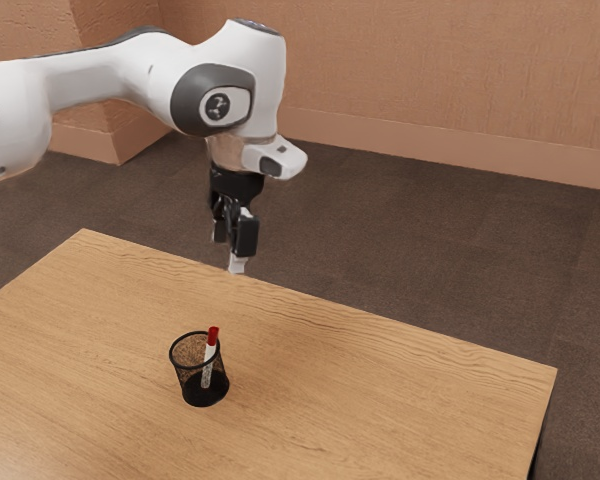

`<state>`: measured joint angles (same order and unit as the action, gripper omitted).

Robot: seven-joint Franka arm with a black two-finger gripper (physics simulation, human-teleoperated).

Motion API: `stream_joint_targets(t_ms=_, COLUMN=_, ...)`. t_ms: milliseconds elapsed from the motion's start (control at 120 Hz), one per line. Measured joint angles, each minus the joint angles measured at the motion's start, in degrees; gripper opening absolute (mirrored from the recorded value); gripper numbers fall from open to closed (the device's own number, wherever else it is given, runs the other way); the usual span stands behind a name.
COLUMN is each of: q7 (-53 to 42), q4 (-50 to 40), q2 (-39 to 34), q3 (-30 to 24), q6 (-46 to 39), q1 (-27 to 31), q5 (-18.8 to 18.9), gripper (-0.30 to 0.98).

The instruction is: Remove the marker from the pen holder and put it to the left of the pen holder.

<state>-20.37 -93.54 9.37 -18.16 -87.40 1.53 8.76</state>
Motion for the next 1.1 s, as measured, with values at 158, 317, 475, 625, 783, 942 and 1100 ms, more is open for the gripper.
stream_joint_targets(t_ms=158, q7=0.59, q4=-0.52, q2=3.14, q3=0.16, q6=-3.90, q1=-0.02, q5=-0.12, gripper=0.67)
stream_joint_targets(t_ms=317, q7=1.00, q4=-0.68, q2=10.61, q3=2.69, q6=-5.05, q1=-0.16, q5=0.26, gripper=0.68)
stream_joint_targets(t_ms=475, q7=1.36, q4=-1.98, q2=13.29, q3=3.19, q6=-2.67, q1=-0.30, q5=0.28, gripper=0.68)
stream_joint_targets(t_ms=625, q7=1.68, q4=-1.47, q2=15.64, q3=4.43, q6=2.02, q1=-0.21, q5=0.77, gripper=0.68)
stream_joint_targets(t_ms=783, q7=1.93, q4=0.90, q2=18.81, q3=5.92, q6=5.08, q1=-0.69, q5=1.75, gripper=0.69)
stream_joint_targets(t_ms=942, q7=2.44, q4=2.97, q2=20.11, q3=5.64, q6=8.17, q1=-1.24, q5=1.60, gripper=0.66)
stream_joint_targets(t_ms=1100, q7=4.11, q4=3.53, q2=20.19, q3=5.54, q6=13.40, q1=-1.67, q5=0.18, gripper=0.60)
